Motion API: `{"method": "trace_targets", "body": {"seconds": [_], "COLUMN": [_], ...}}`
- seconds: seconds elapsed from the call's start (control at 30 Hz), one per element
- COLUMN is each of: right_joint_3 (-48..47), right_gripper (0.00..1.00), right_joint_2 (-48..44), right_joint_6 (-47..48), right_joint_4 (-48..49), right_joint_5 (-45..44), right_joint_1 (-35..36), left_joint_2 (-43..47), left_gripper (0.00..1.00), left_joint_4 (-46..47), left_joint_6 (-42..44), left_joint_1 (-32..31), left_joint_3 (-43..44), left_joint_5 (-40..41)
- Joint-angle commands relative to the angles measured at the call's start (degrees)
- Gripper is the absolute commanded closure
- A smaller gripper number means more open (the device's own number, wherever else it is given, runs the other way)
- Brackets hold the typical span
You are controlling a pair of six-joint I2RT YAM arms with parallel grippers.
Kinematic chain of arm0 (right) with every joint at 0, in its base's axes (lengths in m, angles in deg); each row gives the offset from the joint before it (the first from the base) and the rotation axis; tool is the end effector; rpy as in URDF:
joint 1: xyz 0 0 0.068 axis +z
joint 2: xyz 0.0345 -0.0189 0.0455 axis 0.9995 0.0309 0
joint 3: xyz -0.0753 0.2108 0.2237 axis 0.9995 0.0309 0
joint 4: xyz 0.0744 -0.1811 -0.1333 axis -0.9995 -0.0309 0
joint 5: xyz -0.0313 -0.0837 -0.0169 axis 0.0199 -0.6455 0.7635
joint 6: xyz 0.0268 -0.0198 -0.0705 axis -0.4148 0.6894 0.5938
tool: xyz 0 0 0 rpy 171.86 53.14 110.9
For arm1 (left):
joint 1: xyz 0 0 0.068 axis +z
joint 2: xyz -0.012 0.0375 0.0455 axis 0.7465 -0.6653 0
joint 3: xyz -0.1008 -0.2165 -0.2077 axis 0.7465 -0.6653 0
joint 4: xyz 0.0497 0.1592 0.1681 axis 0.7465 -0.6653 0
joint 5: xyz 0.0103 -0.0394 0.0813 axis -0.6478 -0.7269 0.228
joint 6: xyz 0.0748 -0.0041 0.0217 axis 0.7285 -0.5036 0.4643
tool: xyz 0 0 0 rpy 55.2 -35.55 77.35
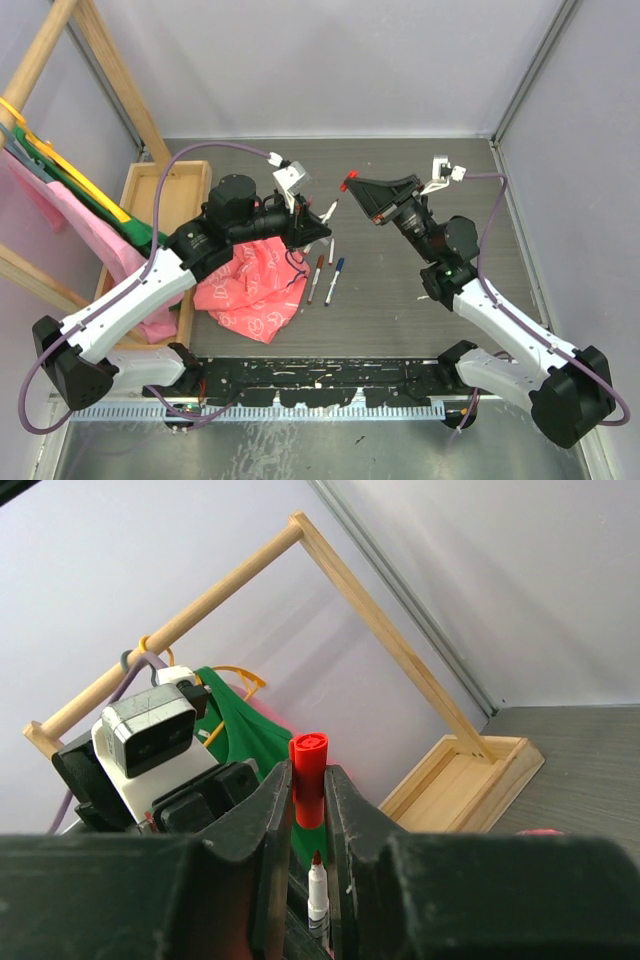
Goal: Insert the pens into the pen caps
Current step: Insert the pen cap onto the pen.
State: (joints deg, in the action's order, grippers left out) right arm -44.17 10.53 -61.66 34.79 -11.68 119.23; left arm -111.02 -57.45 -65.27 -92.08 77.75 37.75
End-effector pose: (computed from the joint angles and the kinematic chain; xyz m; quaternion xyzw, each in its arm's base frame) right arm 0.1652 0.1147 0.4288 -0.0034 0.5181 0.5898 0.6194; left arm 0.1680 -0.1982 0.4262 0.3496 0.6984 -0.4147 0.4670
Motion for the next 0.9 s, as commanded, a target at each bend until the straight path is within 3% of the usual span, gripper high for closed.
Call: {"method": "trace_targets", "body": {"seconds": [0.0, 0.87], "right_joint_3": [-0.62, 0.62], "right_gripper": [1.0, 1.0], "right_joint_2": [0.11, -1.29], "right_joint_6": [-0.2, 1.0], "right_joint_4": [3.59, 1.09], "right_joint_5": [1.43, 2.34], "right_joint_1": [0.28, 0.46], "left_joint_2": [0.7, 1.24], "left_gripper": [1.0, 1.0], "left_joint_4": [1.66, 1.7], "left_joint_6": [1.32, 1.51], "left_joint_1": [-0.14, -0.09], "left_joint_3": [0.24, -0.02], "left_joint_5": [-0.27, 1.31]}}
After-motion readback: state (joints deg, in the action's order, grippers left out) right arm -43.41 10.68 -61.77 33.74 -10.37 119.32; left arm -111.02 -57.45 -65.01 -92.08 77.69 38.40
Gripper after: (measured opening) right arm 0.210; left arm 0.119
